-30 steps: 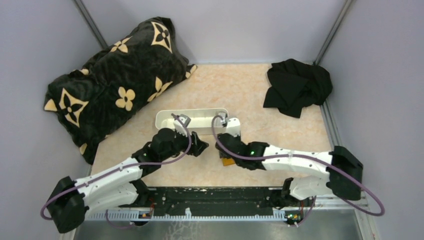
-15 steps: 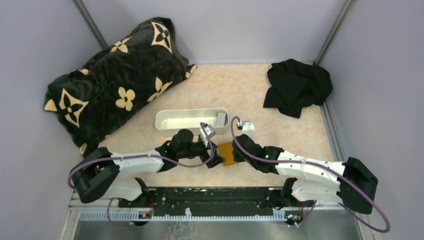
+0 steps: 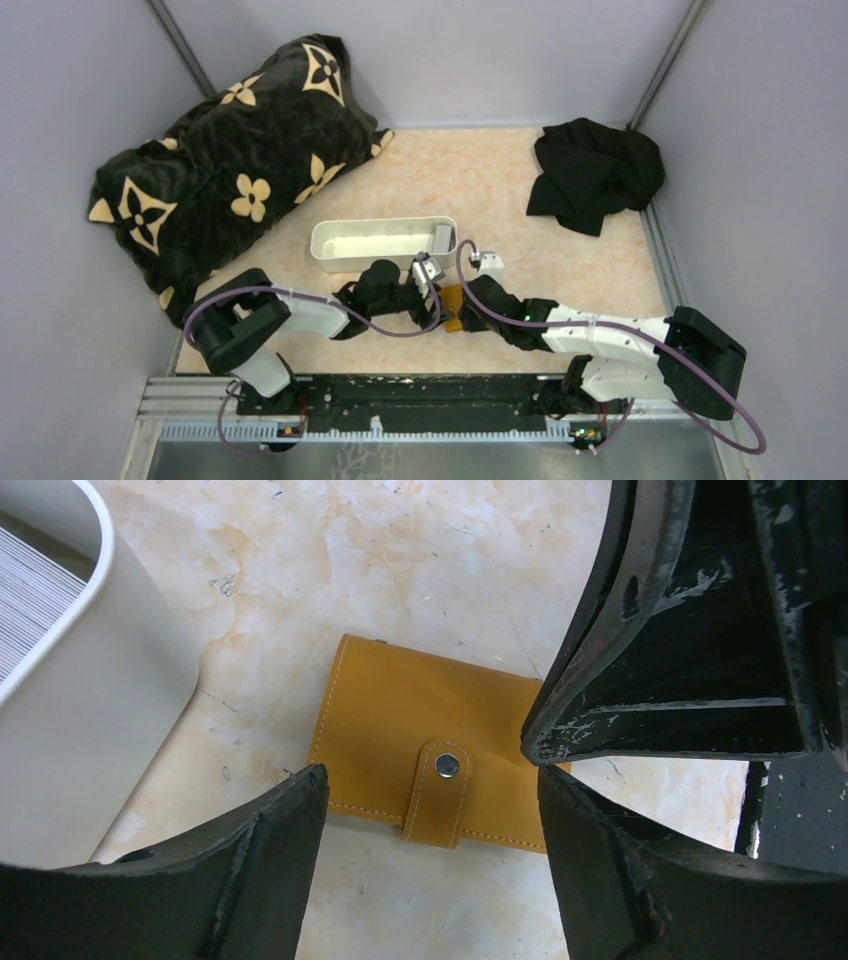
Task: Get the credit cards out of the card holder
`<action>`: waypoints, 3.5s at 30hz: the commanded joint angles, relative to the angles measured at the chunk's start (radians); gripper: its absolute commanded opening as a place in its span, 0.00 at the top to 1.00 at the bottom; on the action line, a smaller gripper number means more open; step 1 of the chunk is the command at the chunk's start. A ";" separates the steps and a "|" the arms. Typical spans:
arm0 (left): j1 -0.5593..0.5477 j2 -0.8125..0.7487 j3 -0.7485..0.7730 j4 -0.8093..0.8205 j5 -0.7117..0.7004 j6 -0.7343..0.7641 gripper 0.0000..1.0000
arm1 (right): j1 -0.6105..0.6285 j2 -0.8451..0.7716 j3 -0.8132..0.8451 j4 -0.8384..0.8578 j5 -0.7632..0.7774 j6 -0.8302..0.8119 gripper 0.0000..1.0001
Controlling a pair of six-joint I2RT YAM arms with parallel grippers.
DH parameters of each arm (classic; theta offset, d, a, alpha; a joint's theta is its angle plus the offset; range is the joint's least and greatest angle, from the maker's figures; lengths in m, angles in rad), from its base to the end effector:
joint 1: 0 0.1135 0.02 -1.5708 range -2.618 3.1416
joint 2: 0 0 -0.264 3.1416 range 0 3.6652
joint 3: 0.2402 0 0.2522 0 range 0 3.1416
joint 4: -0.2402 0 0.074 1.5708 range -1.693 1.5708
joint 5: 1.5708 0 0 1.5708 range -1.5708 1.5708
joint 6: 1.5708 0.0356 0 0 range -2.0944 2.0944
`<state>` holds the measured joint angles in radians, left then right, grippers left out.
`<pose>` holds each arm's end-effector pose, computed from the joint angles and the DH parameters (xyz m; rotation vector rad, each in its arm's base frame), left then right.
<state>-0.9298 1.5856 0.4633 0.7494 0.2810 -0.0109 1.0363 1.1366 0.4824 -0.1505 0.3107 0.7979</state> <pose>0.1625 -0.2343 0.1433 1.0740 1.7295 -0.8824 0.1187 0.1792 0.1738 -0.1343 2.3879 0.5362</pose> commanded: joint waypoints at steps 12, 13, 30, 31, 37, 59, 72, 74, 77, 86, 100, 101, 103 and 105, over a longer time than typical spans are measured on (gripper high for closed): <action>-0.032 0.079 0.056 -0.092 0.129 0.077 0.39 | -0.044 -0.073 -0.046 0.042 -0.025 0.007 1.00; -0.045 0.086 0.064 -0.112 0.119 0.086 0.39 | -0.048 -0.079 -0.048 0.038 -0.025 0.005 1.00; -0.078 0.139 0.119 -0.220 0.030 0.084 1.00 | -0.072 -0.127 -0.060 0.003 -0.014 0.015 1.00; -0.076 0.126 0.114 -0.212 0.019 0.069 1.00 | -0.077 -0.137 -0.058 -0.006 -0.011 0.016 1.00; -0.063 0.024 0.050 -0.138 -0.031 -0.012 1.00 | -0.100 -0.184 -0.068 -0.046 -0.008 0.020 1.00; -0.063 -0.049 0.045 -0.108 -0.050 -0.065 1.00 | -0.055 0.077 -0.128 0.138 -0.168 0.110 1.00; -0.047 -0.212 0.023 -0.113 -0.143 -0.124 1.00 | -0.024 0.211 -0.104 0.103 -0.171 0.153 1.00; -0.040 -0.226 0.030 -0.126 -0.147 -0.126 1.00 | -0.013 0.217 -0.105 0.106 -0.170 0.164 1.00; -0.023 -0.210 0.046 -0.141 -0.152 -0.130 1.00 | 0.011 0.213 -0.101 0.092 -0.158 0.181 1.00; -0.005 -0.146 0.071 -0.139 -0.148 -0.137 1.00 | 0.117 0.190 -0.097 0.059 -0.113 0.246 1.00; -0.004 -0.106 0.057 -0.187 -0.066 -0.123 0.98 | 0.137 -0.034 -0.015 -0.057 0.067 0.120 0.67; -0.005 -0.111 0.051 -0.189 -0.070 -0.126 0.93 | 0.137 -0.048 -0.003 -0.080 0.086 0.119 0.66; -0.005 -0.125 0.033 -0.187 -0.084 -0.144 0.89 | 0.136 -0.085 0.006 -0.107 0.128 0.126 0.65; -0.005 -0.142 0.020 -0.186 -0.083 -0.169 0.95 | 0.134 -0.114 0.009 -0.117 0.148 0.125 0.65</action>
<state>-0.9379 1.4792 0.5003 0.5232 0.1852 -0.1429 1.1652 1.0958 0.4332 -0.2092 0.3618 0.9451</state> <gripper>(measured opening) 0.095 0.347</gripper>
